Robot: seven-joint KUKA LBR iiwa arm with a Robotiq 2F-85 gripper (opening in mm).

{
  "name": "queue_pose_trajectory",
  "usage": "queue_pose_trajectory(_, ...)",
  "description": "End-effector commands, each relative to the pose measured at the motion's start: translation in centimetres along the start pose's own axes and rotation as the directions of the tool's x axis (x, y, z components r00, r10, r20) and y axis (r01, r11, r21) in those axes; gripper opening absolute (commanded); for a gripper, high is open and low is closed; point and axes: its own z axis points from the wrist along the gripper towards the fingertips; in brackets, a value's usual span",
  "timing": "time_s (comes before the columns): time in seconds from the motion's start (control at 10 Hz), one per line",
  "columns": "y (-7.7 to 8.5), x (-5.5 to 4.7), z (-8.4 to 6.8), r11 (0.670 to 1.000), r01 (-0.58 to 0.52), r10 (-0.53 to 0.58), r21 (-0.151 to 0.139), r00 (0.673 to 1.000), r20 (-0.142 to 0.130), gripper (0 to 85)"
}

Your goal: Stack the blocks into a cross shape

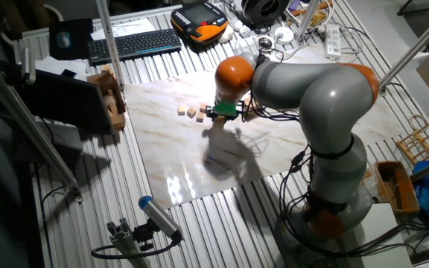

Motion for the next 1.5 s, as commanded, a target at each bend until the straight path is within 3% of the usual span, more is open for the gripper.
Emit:
queue_pose_trajectory(0.0, -0.1, -0.2, -0.5, 1.0, 0.0, 0.0, -0.001, 1.0, -0.005, 0.0)
queue_pose_trajectory(0.2, -0.7, -0.7, -2.5, 0.999, 0.033, -0.033, 0.01, 0.999, -0.022, 0.0)
queue_pose_trajectory(0.4, -1.2, -0.9, -3.6, 0.994, 0.109, -0.109, 0.024, 0.994, -0.017, 0.0)
queue_pose_trajectory(1.1, -2.5, -2.1, -4.7, 0.979, 0.202, -0.202, 0.007, 0.979, -0.009, 0.0)
queue_pose_trajectory(1.4, -4.2, -3.5, -5.5, 0.975, 0.221, -0.221, -0.005, 0.975, -0.018, 0.0)
